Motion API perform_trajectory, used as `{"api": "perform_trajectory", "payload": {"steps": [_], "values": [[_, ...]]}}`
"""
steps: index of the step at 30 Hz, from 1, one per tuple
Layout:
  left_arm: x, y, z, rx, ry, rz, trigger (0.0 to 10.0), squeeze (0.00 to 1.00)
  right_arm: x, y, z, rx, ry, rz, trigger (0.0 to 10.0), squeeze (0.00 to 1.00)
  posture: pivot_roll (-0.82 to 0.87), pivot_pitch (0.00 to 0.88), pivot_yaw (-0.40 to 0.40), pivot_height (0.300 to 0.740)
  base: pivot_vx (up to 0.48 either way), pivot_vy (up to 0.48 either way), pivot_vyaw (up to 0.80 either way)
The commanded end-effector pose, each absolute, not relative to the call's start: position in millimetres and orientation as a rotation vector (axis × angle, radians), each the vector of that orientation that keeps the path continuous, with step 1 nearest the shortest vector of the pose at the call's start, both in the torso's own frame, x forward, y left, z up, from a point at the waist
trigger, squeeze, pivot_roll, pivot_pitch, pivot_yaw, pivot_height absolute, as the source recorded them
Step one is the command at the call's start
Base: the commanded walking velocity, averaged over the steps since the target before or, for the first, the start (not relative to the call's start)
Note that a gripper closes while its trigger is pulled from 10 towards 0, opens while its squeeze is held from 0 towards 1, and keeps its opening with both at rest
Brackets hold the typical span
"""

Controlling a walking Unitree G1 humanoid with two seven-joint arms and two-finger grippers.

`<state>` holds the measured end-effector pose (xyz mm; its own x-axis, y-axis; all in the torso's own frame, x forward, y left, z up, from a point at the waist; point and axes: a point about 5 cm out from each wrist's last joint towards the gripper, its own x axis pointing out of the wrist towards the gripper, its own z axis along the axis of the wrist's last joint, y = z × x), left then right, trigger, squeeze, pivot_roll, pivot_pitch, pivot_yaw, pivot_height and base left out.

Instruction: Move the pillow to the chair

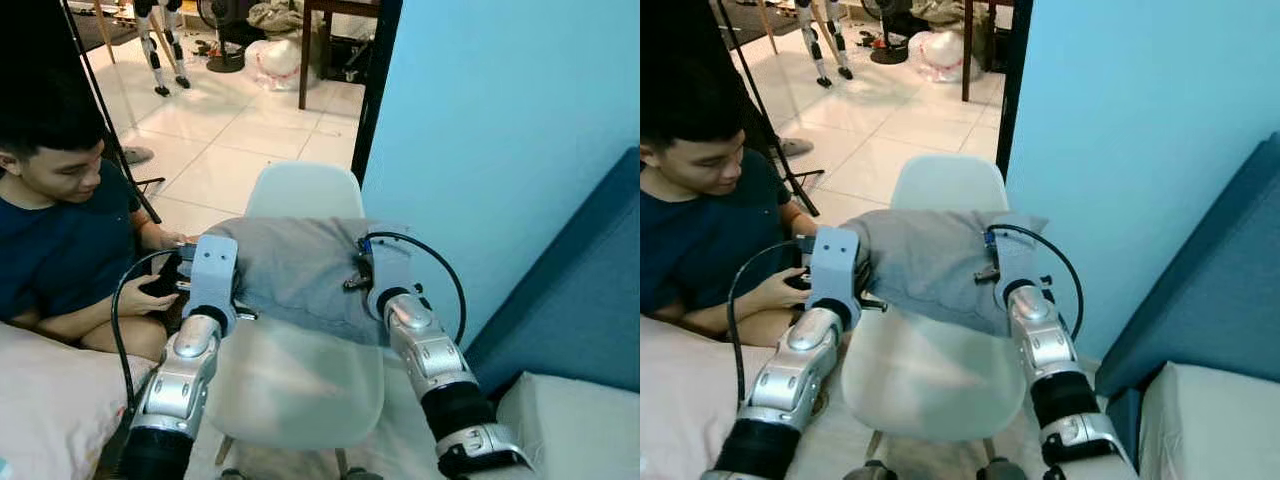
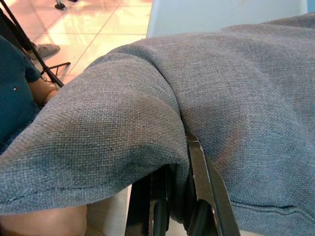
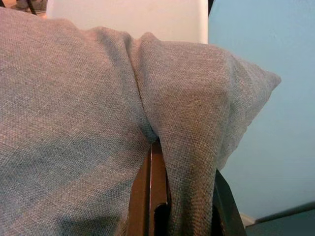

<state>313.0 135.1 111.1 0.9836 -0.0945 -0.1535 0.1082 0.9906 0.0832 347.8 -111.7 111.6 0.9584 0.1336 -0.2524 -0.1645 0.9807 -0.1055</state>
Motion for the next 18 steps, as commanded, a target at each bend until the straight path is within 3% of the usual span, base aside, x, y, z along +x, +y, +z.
{"api": "perform_trajectory", "payload": {"steps": [1,18], "values": [[315.6,128.3,115.3,0.092,0.120,-0.138,10.0,0.00,350.6,-107.3,119.6,-0.119,0.220,0.180,10.0,0.00,0.01,0.064,-0.020,0.635,0.000,0.000,0.00],[319.8,129.7,119.1,0.091,0.109,-0.138,10.0,0.00,355.6,-107.0,123.7,-0.141,0.215,0.207,10.0,0.00,0.01,0.076,-0.018,0.615,0.000,0.000,0.00]]}}
